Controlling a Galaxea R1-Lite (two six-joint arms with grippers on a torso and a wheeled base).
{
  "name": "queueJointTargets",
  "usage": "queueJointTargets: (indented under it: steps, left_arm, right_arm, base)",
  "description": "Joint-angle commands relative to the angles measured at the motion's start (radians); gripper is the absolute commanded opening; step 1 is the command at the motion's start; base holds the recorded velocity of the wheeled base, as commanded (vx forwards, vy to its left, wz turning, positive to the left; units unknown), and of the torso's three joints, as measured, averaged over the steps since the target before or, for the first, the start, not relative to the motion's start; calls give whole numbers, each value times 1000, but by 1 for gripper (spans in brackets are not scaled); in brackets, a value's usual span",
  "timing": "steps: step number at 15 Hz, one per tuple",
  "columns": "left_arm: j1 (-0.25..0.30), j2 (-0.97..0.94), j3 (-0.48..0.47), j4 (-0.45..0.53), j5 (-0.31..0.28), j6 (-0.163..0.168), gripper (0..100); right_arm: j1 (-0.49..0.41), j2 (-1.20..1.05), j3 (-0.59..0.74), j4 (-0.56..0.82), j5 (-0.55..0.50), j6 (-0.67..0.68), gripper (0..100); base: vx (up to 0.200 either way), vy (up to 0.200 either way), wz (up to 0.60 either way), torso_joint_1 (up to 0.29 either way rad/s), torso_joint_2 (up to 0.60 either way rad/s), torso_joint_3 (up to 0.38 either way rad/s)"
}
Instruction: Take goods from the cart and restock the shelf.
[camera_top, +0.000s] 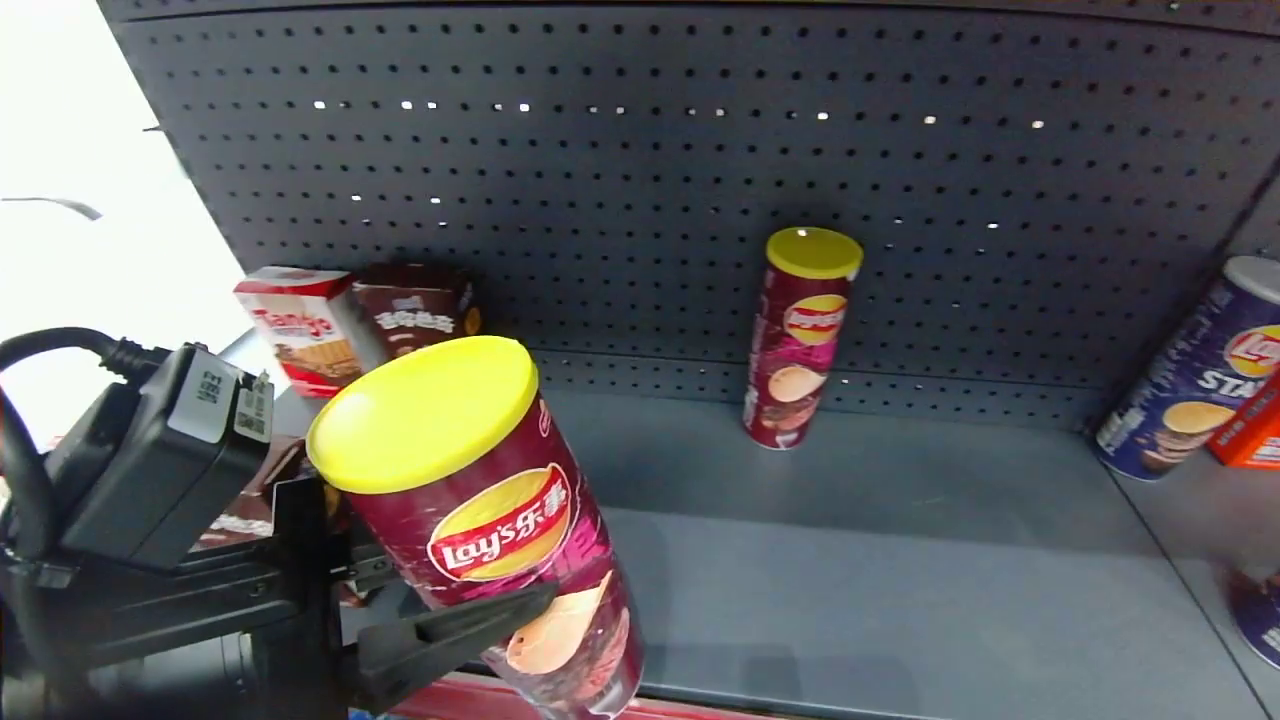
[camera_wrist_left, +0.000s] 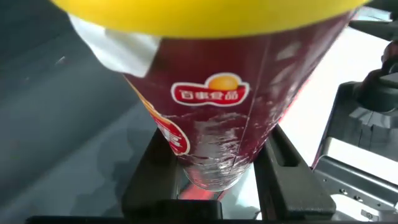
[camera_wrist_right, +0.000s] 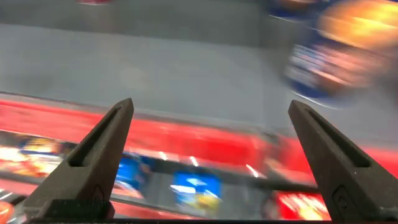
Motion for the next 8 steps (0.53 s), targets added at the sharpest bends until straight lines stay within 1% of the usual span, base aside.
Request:
queueJointTargets:
  steps: [1,5,8]
  left_arm:
    - [0,1,2,1,0,0,0]
    - [3,-5,6,3,3,-2,0]
    - [60,-20,0,3,0,-3,0]
  right_arm:
    - [1,0,0,0,1,0,100]
    - [1,0,0,0,-1,1,100]
    - [1,0,-1,0,-1,1,100]
  base:
    - [0,0,-600,7,7,-2]
    - [0,0,0,0,0,0]
    - [0,0,0,0,0,0]
